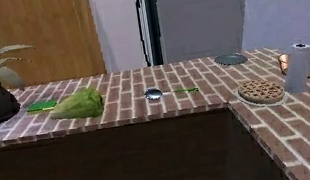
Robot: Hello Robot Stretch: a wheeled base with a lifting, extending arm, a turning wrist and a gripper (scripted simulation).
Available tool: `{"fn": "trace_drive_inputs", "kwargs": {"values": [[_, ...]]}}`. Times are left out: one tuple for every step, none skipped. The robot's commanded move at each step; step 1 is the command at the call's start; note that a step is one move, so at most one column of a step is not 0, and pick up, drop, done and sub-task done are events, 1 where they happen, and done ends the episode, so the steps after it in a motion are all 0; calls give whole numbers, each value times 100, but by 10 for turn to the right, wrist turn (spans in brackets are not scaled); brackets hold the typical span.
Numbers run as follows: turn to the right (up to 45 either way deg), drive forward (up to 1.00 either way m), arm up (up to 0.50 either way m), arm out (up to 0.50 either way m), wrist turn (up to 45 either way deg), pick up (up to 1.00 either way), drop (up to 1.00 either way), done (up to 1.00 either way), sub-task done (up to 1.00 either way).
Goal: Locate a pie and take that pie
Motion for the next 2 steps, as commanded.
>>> {"fn": "trace_drive_inputs", "kwargs": {"values": [[0,45,0,0,0,0,0,0,0],[-330,0,0,0,0,0,0,0,0]]}}
